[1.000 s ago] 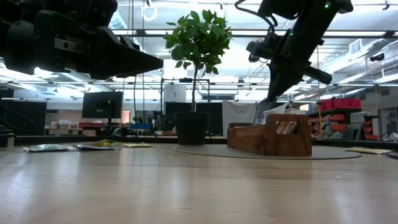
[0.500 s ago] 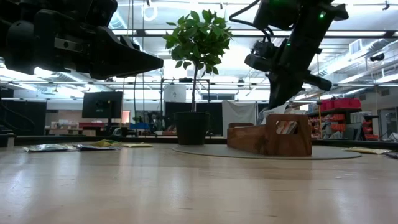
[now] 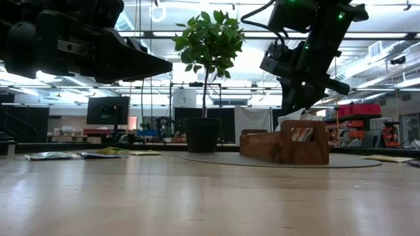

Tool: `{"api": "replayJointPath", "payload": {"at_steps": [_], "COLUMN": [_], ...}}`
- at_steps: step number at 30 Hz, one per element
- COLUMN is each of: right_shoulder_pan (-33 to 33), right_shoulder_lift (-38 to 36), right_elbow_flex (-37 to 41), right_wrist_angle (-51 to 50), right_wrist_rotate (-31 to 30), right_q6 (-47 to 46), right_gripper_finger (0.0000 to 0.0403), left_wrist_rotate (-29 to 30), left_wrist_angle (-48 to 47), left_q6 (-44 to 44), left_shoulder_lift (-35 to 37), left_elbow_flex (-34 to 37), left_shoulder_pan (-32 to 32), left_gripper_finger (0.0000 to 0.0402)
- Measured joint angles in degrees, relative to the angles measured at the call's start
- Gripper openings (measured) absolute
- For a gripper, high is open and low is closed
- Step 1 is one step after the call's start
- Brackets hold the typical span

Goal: Pick & Place Tea
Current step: Put the purple tea bag into the middle section of the wooden organizer

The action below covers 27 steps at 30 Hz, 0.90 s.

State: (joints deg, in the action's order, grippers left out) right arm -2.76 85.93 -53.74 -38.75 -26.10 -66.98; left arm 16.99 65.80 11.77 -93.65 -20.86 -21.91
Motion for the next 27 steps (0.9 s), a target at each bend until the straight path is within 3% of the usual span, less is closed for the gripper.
{"api": "replayJointPath", "payload": {"at_steps": [4,9,18,23,27], "right_shoulder_pan": [-1.5,-7.1,-24.1,-32.2,-37.0], "right_shoulder_lift": [-1.3,-3.6,-6.9,-8.0,-9.0], "right_elbow_flex": [0.0,0.0,1.3,6.1,12.4], "right_wrist_angle": [-0.1,0.7,7.3,9.0,15.8], "right_wrist_rotate": [-1.3,-5.8,-20.3,-27.4,-29.5], "right_q6": [4.0,11.1,19.1,14.2,12.2], "right_gripper_finger": [0.0159,0.0164,0.0122,0.0096,0.0078], "left_wrist_rotate": [0.0,0.0,0.0,-0.2,-1.0], "left_wrist_angle": [0.0,0.4,1.6,1.7,1.7], "left_q6": [0.0,-0.6,-3.0,-2.3,-3.2], "left_shoulder_lift": [0.0,0.0,0.0,0.0,1.3], "left_elbow_flex": [0.0,0.0,0.0,0.0,-0.1], "left_shoulder_pan": [0.0,1.0,3.3,3.4,3.5], "left_gripper_finger": [0.0044,0.0044,0.0044,0.0044,0.0044]}}
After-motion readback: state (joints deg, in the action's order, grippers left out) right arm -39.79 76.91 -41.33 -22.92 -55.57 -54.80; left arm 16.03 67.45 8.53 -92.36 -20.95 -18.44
